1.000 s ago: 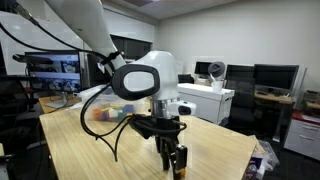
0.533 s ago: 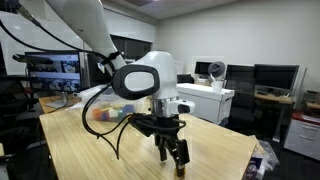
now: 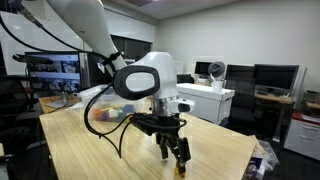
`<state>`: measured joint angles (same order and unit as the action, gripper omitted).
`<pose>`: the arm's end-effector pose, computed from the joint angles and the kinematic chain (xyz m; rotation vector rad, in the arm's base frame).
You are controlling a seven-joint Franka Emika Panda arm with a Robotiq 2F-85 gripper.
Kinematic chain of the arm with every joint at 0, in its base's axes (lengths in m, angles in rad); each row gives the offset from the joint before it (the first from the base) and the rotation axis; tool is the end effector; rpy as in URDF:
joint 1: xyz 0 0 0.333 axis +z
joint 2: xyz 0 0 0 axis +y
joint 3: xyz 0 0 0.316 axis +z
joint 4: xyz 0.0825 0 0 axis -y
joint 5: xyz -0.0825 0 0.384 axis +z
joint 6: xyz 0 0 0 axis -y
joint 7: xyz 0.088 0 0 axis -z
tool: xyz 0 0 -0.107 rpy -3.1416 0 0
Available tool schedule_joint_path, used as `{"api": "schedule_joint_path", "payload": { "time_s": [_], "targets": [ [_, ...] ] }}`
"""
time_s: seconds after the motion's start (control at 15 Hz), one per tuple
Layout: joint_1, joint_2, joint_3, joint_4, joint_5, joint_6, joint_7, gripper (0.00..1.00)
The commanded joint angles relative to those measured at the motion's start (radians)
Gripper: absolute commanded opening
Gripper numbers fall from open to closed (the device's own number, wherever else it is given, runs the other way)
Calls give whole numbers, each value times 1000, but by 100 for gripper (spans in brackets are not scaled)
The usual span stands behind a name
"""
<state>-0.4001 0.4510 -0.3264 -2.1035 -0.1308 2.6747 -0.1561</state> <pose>0.4500 -0.3906 0.2246 2.8353 -0.5997 0.0518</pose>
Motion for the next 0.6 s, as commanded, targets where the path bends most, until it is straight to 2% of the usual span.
{"api": "schedule_joint_path", "payload": {
  "time_s": [0.0,0.27,0.33,0.4,0.53],
  "targets": [
    [-2,23,-8,26,4,13,22,100],
    [-5,47,-13,55,7,13,33,100],
    [-6,49,-11,58,9,9,34,75],
    [-6,51,-10,60,10,9,35,74],
    [-5,54,-9,66,14,6,44,59]
  ]
}}
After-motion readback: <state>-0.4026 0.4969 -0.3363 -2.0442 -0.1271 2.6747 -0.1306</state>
